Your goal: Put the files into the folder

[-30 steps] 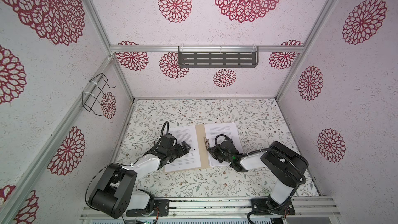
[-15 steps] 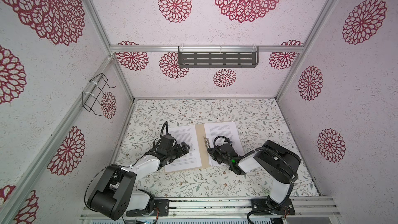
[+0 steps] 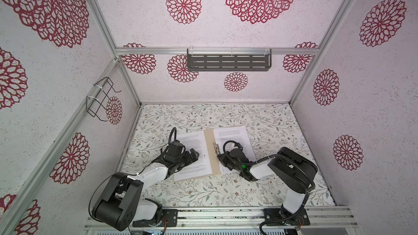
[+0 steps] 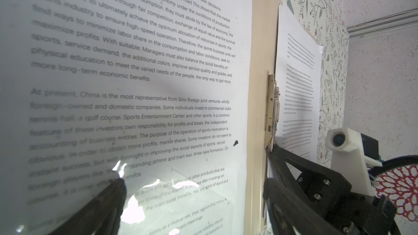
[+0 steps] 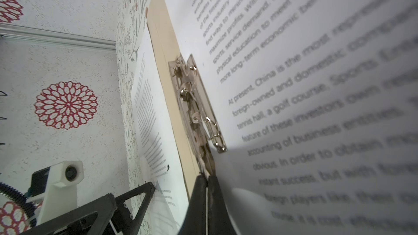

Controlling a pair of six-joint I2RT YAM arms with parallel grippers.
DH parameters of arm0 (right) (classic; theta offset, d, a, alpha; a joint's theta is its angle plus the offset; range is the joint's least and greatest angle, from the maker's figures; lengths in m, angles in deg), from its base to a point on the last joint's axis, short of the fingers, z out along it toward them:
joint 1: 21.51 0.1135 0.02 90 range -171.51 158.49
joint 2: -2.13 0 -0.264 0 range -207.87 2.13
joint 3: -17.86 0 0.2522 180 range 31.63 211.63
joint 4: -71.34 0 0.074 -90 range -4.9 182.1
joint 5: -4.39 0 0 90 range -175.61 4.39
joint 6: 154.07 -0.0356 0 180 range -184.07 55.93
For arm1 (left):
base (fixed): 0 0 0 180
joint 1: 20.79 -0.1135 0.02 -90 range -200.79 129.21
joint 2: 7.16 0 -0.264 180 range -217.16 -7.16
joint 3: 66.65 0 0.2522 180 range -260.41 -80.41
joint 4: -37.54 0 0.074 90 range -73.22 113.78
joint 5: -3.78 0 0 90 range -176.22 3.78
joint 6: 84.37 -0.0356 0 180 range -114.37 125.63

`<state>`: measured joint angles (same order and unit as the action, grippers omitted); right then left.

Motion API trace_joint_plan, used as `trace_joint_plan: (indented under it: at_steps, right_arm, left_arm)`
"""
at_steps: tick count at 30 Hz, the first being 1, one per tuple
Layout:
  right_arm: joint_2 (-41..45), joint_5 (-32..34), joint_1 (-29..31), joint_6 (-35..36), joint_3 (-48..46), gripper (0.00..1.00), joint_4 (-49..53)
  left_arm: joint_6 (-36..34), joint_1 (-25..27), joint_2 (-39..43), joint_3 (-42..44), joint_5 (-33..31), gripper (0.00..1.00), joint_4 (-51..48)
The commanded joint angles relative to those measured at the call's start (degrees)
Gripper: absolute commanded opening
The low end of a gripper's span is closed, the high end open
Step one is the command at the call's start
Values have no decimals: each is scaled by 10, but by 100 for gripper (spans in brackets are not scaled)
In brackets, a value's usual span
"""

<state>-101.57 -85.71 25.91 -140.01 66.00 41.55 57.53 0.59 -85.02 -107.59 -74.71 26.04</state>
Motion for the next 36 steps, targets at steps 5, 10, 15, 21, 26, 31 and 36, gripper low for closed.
trace_joint_plan:
  at_steps: [5,10,15,21,26,31,36]
  right_arm:
    - [10,-30,3,58,22,13,156]
    - [40,-32,4,126,53,29,202]
    - [88,20,9,221,126,36,348]
    - [56,87,8,344,277,48,554]
    - [-22,105,9,403,390,44,643]
    - [-62,116,9,423,431,37,670]
    - [-86,120,9,433,450,31,684]
  left_arm:
    - [9,0,4,-3,13,99,-61]
    - [-2,-2,26,-33,43,99,-79]
    - [-23,-4,67,-79,71,100,-113]
    - [-51,-40,160,-96,37,97,-196]
    - [-80,-103,240,-80,20,97,-272]
    - [-87,-140,276,-63,24,97,-299]
    - [-78,-146,262,-60,32,97,-285]
